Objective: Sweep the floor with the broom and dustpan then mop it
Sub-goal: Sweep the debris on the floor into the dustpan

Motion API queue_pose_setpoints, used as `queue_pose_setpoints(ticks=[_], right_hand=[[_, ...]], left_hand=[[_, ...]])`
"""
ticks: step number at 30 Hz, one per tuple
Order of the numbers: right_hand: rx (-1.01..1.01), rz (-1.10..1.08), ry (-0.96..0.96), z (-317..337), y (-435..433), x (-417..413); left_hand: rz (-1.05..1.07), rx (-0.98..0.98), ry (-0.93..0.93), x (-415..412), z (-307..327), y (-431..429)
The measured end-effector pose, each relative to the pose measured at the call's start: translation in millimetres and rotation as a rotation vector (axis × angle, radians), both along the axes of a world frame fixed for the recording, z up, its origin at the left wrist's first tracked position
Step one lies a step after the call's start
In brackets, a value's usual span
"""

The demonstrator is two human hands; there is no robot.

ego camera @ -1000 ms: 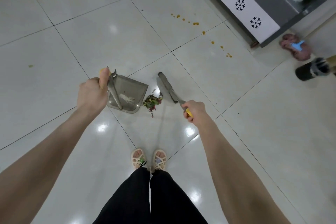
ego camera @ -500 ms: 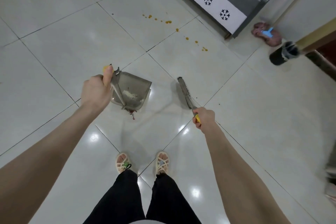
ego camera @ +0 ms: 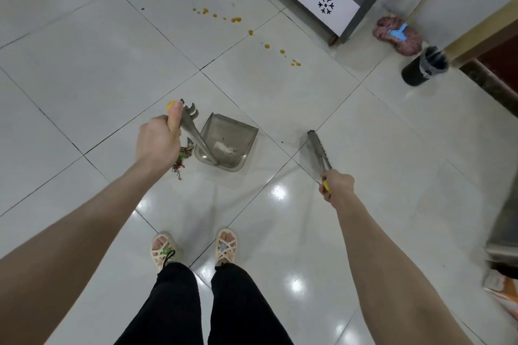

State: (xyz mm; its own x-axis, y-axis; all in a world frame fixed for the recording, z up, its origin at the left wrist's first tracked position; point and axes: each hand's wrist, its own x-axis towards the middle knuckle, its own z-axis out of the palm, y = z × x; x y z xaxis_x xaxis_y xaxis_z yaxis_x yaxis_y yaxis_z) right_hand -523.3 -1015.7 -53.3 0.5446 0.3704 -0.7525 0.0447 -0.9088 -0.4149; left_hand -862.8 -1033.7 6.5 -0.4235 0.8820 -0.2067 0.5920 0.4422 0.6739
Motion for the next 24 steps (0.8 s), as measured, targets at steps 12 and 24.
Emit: queue_pose_setpoints(ticks=[12,24], right_hand=[[-0.02,0.097,0.213,-21.8,9.3,-50.2],[-0.008,0.324,0.349,-13.9,-23.0,-179.1]], left_hand=[[0.036,-0.041,0.001,8.4,4.3,-17.5],[0.204,-0.006,0.001,-92.8,24.6,-103.3]])
